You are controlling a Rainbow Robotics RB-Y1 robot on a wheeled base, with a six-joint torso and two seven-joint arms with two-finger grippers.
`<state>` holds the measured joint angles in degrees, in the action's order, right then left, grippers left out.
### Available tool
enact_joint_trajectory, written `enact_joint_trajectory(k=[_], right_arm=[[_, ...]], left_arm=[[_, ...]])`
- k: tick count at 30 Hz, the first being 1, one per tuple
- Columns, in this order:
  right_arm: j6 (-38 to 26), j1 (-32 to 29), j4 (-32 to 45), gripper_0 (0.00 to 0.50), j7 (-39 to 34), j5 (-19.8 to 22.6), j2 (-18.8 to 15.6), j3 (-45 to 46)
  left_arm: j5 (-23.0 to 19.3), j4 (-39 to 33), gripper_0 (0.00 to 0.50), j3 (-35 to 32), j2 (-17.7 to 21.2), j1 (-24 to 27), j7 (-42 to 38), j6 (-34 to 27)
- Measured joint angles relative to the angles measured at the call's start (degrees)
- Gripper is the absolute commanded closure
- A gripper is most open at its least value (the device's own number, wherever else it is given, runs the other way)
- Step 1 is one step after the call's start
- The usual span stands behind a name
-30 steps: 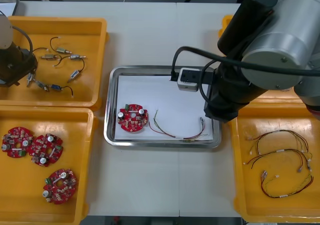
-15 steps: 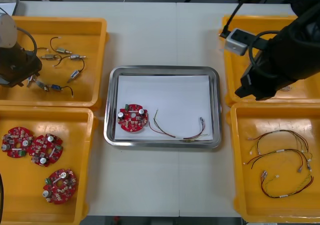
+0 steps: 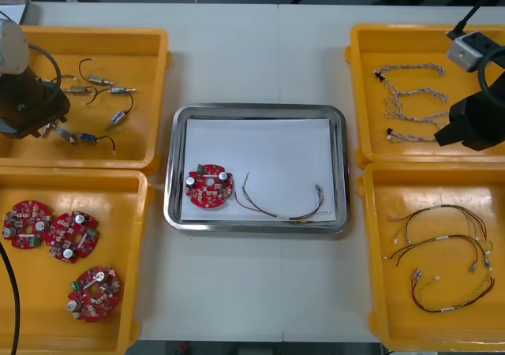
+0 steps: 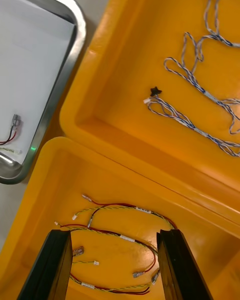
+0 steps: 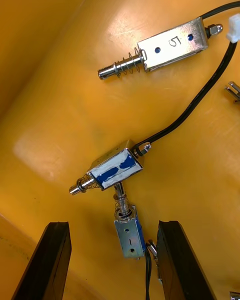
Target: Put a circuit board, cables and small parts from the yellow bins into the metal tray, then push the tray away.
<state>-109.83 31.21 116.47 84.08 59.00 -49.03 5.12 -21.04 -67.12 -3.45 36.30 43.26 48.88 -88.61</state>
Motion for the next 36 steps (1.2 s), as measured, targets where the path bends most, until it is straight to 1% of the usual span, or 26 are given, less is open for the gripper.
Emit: enact_joint_trajectory(k=[3, 11, 18, 23, 31, 33, 36], right_arm=[[0.0, 0.0, -2.4, 0.0, -1.3, -1.5, 0.0, 1.2], [0.0, 0.0, -6.3, 0.0, -1.3, -5.9, 0.0, 2.0], [0.0, 0.2, -9.6, 0.0, -1.3, -5.9, 0.0, 2.0], [0.2, 1.7, -12.9, 0.0, -1.3, -5.9, 0.0, 1.7], [4.5, 5.7, -18.6, 0.0, -0.7, -6.0, -0.1, -1.8], [6.2, 6.6, -20.2, 0.0, 1.0, -6.2, -0.1, -3.0], [8.9, 7.9, -22.7, 0.0, 5.9, -7.4, -0.1, -5.0]], left_arm=[[0.6, 0.1, 0.0, -0.6, -0.4, 0.0, 0.0, 0.0], [1.4, 0.2, 0.0, -2.1, -1.0, 0.0, 0.3, 0.0], [2.6, 0.2, 0.0, -3.7, -2.5, 0.0, 1.1, 0.0], [3.1, 0.8, 0.0, -3.8, -3.4, 0.0, 1.1, 0.0], [4.1, 1.5, 0.0, -4.7, -5.0, -0.1, 1.1, 0.1], [4.1, 1.6, 0.0, -4.7, -5.0, -0.2, 1.2, 0.5], [4.1, 1.6, 0.0, -4.7, -5.1, -0.8, 1.2, 1.7]])
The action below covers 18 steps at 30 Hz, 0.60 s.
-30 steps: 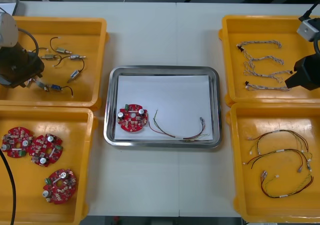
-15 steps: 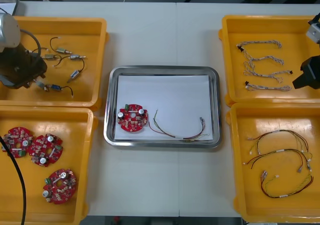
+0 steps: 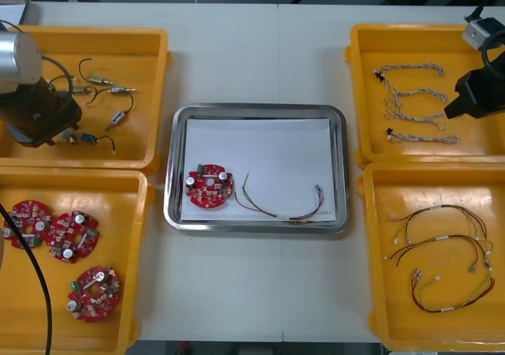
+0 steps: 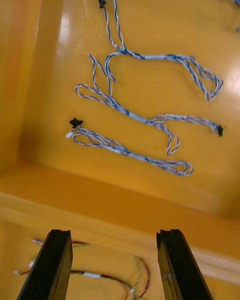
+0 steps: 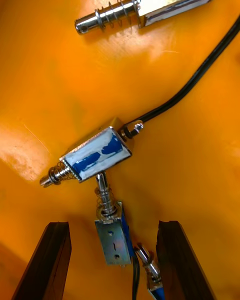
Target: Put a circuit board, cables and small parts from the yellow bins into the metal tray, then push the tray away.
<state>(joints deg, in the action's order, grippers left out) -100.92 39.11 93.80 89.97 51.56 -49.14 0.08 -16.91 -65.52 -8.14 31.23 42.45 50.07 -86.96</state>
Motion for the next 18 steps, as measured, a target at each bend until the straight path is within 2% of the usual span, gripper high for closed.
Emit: enact_joint_trajectory(k=[4, 7, 8, 9, 10, 14, 18], right_arm=[[3.5, 1.4, -3.9, 0.0, 7.1, -0.5, -0.1, -2.1], [6.1, 2.0, -6.5, 0.0, 10.3, -0.5, -0.2, -2.8], [7.2, 2.0, -7.3, 0.0, 11.8, -0.5, -0.2, -3.1], [8.2, 2.0, -7.9, 0.0, 13.4, -0.5, -0.3, -3.3], [9.3, 2.0, -8.5, 0.0, 15.5, -0.5, -0.4, -3.6], [14.0, 2.0, -10.3, 0.0, 23.8, -0.1, -1.8, -5.9], [17.2, 2.1, -12.3, 0.0, 26.6, 0.6, -2.8, -8.0]], left_arm=[[0.2, 0.0, 0.001, 0.0, 0.0, -0.7, 0.4, 0.5], [0.3, -0.1, 0.227, -0.2, 0.0, -1.2, 1.4, 0.6], [0.3, -0.2, 0.376, -0.3, 0.0, -1.3, 1.5, 0.6], [0.3, -0.3, 0.483, -0.3, 0.0, -1.5, 1.5, 0.6], [0.3, -0.5, 0.5, -0.3, 0.0, -1.6, 1.5, 0.5], [0.3, -1.3, 0.5, -0.3, 0.0, -1.8, 1.5, -0.4], [0.3, -2.6, 0.5, -0.3, -0.1, -2.0, 1.5, -1.6]])
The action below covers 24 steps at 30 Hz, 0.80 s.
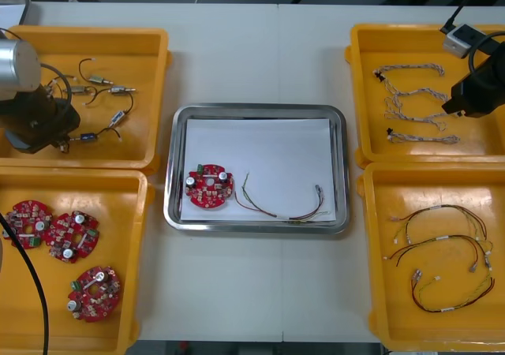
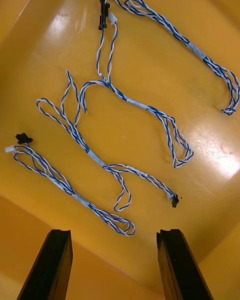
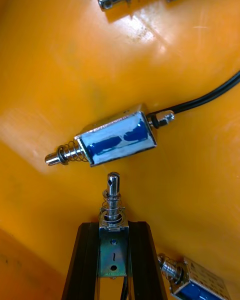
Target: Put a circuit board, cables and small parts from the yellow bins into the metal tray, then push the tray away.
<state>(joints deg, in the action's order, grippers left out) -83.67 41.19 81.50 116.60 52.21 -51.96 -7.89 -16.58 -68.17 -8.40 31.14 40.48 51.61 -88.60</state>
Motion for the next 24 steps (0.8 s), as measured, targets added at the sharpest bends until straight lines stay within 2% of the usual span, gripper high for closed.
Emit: enact_joint_trajectory(k=[6, 11, 14, 17, 20, 24], right_arm=[[3.4, 0.5, -3.5, 0.0, 12.5, 0.8, -0.1, -1.6], [5.2, 3.4, -7.2, 0.0, 15.8, 1.7, -0.1, -6.2], [6.8, 5.7, -10.0, 0.0, 21.0, 2.8, -0.1, -10.0], [9.1, 7.2, -12.7, 0.0, 25.3, 5.6, -0.1, -12.7], [10.8, 7.6, -15.0, 0.0, 25.5, 8.1, -0.1, -13.6], [11.2, 7.6, -16.6, 0.0, 29.1, 8.9, -0.1, -13.6]], left_arm=[[0.0, -4.0, 0.5, 0.0, 0.0, 0.0, 0.0, -3.5], [-0.4, -9.4, 0.5, 0.0, 0.2, 0.0, 0.0, -8.8], [-1.2, -12.6, 0.5, 0.0, 0.7, 0.0, 0.0, -12.3], [-3.3, -15.4, 0.5, 0.0, 1.7, 0.0, 0.0, -15.7], [-6.4, -18.2, 0.5, 0.0, 3.1, 0.0, 0.0, -19.2], [-10.2, -22.6, 0.5, 0.0, 4.5, 0.0, 0.0, -20.8]])
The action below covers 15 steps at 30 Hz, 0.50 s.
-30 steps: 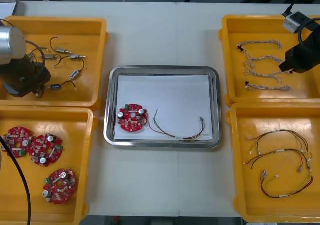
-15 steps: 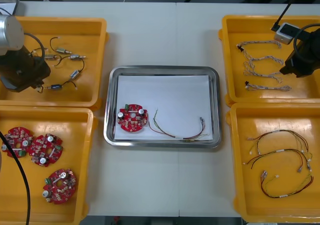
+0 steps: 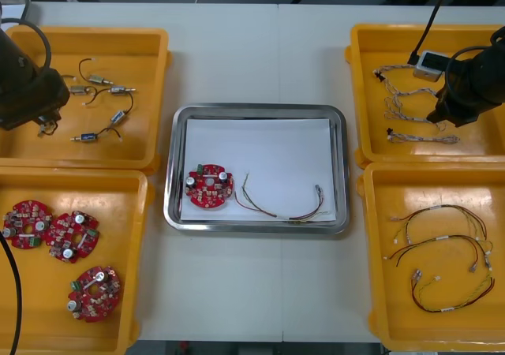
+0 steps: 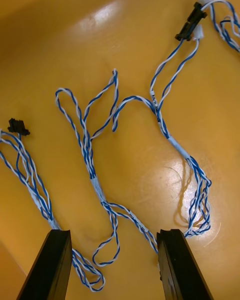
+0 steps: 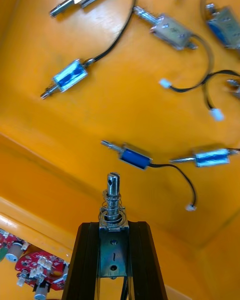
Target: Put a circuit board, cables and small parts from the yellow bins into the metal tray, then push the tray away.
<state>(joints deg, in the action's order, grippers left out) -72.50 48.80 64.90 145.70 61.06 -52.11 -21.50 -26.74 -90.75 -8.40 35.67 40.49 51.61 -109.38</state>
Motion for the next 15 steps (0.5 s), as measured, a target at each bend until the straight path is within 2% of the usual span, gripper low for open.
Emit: enact_joint_trajectory(k=[7, 15], right_arm=[[1.6, 0.0, -0.3, 0.0, 1.8, 0.2, 0.0, -0.8], [4.1, 0.0, -0.9, 0.0, 1.8, 0.7, 0.0, -5.3]], left_arm=[[-5.1, -7.0, 0.5, 2.4, 1.4, 0.0, 0.0, -0.1], [-7.5, -14.3, 0.5, 11.3, 2.3, 0.0, 0.0, -0.1]])
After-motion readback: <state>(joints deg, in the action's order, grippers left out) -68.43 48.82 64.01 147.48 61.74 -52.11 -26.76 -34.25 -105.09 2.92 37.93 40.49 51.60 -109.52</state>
